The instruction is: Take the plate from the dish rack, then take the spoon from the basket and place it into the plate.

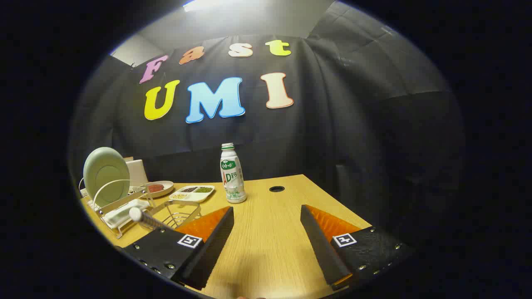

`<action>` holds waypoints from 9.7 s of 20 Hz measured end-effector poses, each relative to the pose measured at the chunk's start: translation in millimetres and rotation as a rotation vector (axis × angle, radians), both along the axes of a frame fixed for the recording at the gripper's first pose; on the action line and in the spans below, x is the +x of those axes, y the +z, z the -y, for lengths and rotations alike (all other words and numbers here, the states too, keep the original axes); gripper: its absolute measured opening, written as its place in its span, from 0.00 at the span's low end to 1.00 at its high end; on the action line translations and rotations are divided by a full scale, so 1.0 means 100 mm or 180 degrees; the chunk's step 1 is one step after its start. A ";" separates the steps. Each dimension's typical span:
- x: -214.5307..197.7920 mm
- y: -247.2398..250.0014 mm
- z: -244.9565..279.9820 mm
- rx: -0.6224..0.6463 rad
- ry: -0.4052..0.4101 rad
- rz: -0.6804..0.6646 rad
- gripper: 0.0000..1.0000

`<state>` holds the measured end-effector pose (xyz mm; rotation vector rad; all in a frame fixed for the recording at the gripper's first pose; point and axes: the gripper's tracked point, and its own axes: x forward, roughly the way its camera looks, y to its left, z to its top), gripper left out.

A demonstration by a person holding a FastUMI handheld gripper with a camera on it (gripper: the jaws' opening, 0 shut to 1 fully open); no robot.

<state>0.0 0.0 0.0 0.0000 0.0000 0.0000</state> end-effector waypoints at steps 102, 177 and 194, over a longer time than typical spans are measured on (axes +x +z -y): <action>-2.23 -0.20 -3.11 0.0046 -0.0143 -0.1830 0.24; -0.33 0.40 -1.19 0.1523 -0.1492 -0.0800 0.05; -1.11 1.53 -2.31 0.0301 -0.0682 -0.0525 0.05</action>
